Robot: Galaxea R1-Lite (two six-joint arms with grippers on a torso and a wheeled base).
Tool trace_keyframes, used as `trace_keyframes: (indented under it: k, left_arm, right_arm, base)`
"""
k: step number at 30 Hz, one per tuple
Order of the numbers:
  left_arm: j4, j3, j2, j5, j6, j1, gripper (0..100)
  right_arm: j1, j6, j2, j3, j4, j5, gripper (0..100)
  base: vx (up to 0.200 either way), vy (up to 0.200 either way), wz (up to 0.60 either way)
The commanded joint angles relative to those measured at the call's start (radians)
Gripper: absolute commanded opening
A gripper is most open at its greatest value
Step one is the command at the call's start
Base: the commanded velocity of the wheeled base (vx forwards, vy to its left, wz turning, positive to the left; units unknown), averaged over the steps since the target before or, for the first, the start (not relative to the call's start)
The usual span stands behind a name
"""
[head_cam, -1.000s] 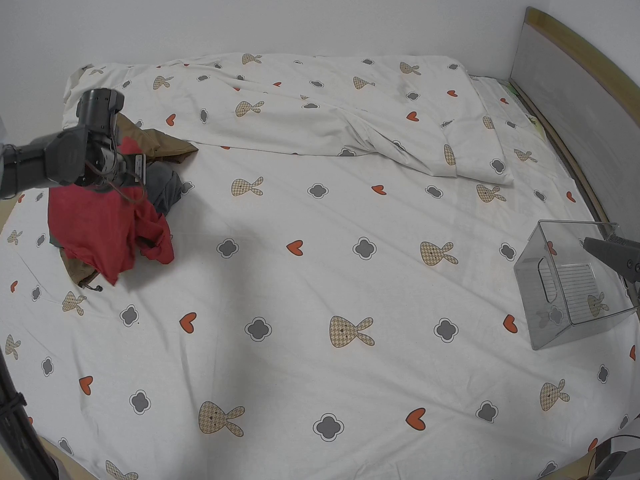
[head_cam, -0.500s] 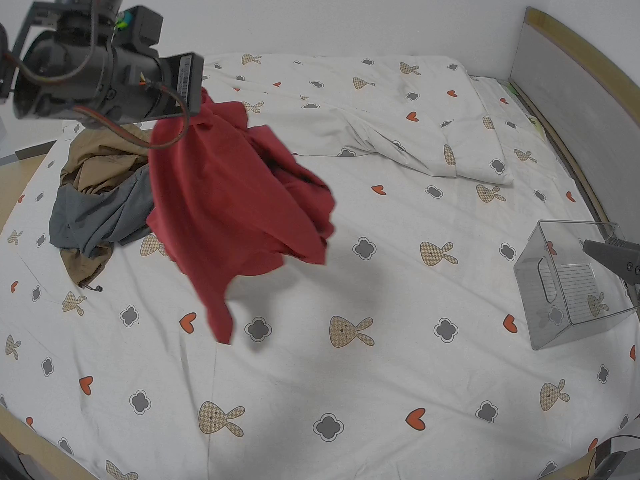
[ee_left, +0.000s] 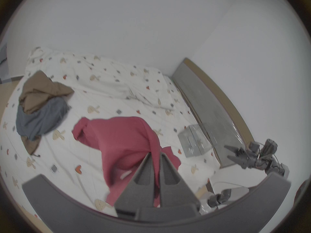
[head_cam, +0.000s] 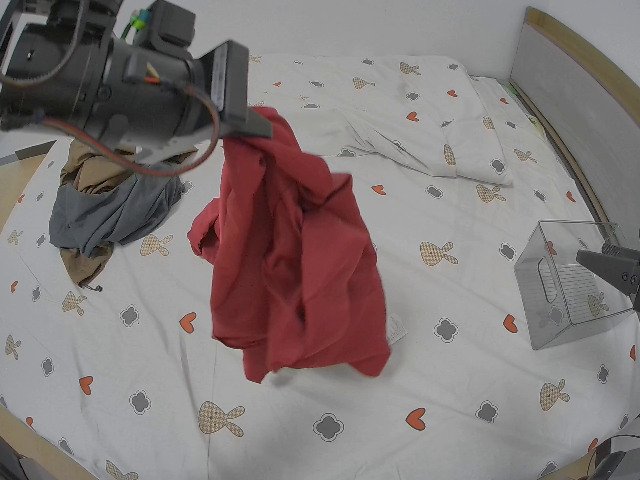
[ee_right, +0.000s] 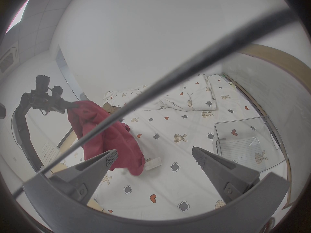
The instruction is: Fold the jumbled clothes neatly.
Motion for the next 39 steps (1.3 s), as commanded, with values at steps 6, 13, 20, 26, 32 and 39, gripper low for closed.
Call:
trace_keyframes:
  k: [6,13,20,26,32,39]
  left_arm:
    - [-0.003,0.116,-0.026,-0.066,-0.028,0.014,0]
    - [0.001,0.095,-0.057,-0.06,-0.027,0.013,0]
    - [0.02,-0.008,-0.096,0.0,-0.025,0.057,0]
    - [0.19,-0.103,-0.127,0.036,-0.028,0.093,0]
    - [0.193,-0.103,-0.146,0.052,-0.03,0.071,0]
    - [0.194,-0.103,-0.116,0.052,-0.033,0.071,0]
  right_arm:
    - [0.014,0.0,0.007,0.005,-0.001,0.0,100]
    - [0.028,0.0,0.007,0.008,0.001,-0.002,100]
    - [0.032,0.0,0.015,0.008,0.003,-0.002,100]
    - [0.045,0.0,0.027,0.009,0.003,-0.002,100]
    - [0.114,0.0,0.039,0.043,0.001,0.012,100]
    - [0.404,-0.001,0.28,0.046,-0.013,-0.028,100]
  base:
    - [0.0,0.0,0.0]
    - [0.0,0.0,0.0]
    - [0.0,0.0,0.0]
    - [0.0,0.0,0.0]
    - [0.0,0.0,0.0]
    - [0.0,0.0,0.0]
